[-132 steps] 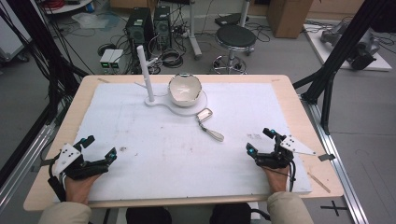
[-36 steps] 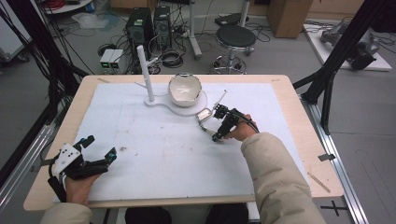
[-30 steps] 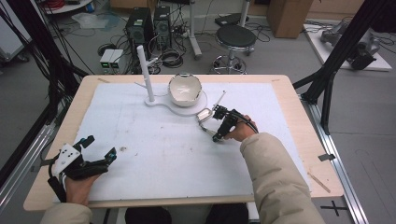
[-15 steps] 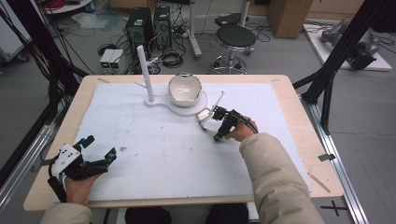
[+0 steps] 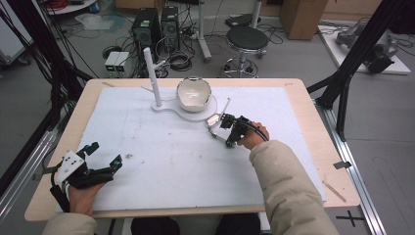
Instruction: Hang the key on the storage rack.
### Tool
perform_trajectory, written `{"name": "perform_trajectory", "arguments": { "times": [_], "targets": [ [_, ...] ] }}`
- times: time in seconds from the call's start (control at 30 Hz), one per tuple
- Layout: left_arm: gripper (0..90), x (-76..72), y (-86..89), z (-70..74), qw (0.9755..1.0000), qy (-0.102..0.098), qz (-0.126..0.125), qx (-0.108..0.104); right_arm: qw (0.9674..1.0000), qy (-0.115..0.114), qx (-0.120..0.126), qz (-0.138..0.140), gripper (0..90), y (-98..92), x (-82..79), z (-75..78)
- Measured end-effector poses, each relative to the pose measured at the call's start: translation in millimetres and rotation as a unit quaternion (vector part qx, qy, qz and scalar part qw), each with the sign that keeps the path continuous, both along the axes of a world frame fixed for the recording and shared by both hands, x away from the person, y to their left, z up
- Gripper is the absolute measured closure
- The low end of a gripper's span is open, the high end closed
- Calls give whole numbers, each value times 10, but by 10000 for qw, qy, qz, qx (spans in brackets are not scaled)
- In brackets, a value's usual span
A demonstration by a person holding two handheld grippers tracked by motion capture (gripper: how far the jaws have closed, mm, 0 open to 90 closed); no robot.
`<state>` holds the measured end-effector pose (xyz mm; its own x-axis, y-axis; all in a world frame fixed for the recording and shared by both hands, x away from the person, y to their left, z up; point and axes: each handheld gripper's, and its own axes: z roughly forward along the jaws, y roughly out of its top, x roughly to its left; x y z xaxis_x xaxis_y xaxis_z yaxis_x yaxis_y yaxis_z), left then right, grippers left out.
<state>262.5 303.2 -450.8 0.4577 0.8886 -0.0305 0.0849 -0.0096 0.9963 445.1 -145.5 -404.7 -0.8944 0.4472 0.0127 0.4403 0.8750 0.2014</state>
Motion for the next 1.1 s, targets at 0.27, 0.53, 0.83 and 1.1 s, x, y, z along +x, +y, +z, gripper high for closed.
{"name": "perform_trajectory", "arguments": {
  "times": [0.27, 0.53, 0.83, 1.1],
  "targets": [
    [33, 4, 5, 1, 10000, 9, 11, -37, 9999, -58, -99, 88, 873, 13, -11, 13],
    [34, 30, 29, 31, 9993, 93, -216, -290, 9989, -268, 155, 363, 876, -21, -100, 157],
    [34, 231, -102, 615, 9949, -89, -985, 209, 9925, -642, 512, 907, 875, -2, -308, 389],
    [34, 422, -400, 1021, 9735, -73, -2245, 438, 9756, -762, 1088, 1746, 875, 131, -484, 649]
  ]
}}
